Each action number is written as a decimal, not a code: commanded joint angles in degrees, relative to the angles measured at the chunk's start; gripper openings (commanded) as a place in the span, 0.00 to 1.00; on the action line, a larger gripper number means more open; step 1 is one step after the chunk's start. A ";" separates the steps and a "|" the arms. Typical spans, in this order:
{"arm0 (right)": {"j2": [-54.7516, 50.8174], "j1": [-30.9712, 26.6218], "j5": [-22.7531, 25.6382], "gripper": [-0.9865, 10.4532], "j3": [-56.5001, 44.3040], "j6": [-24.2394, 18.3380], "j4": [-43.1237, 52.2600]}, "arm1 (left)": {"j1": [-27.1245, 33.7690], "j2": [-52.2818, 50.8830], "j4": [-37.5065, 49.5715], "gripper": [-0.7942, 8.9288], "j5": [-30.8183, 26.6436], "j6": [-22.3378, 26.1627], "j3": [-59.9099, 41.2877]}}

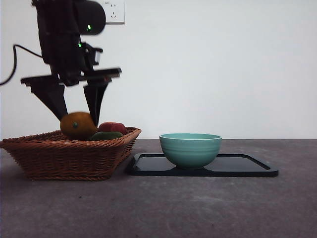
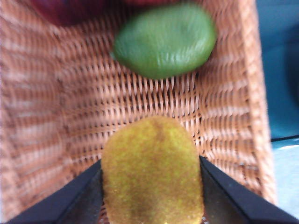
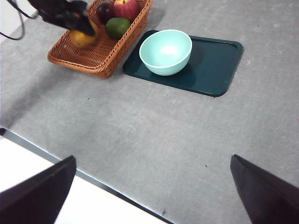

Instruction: Pick up the wifruite, put it on the bowl, pick up the plate, put it on desk

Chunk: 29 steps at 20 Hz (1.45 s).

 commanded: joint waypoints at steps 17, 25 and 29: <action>0.00 0.31 0.00 0.62 0.66 -0.33 -4.15 | 0.87 7.69 1.03 0.62 2.14 1.90 2.78; 0.00 0.31 0.02 0.62 0.66 -0.68 -4.15 | 1.88 -1.01 -11.39 0.63 5.22 8.11 12.04; 0.00 0.31 0.00 0.62 0.66 -0.72 -4.15 | 0.59 -11.76 -15.45 0.63 8.44 12.07 12.04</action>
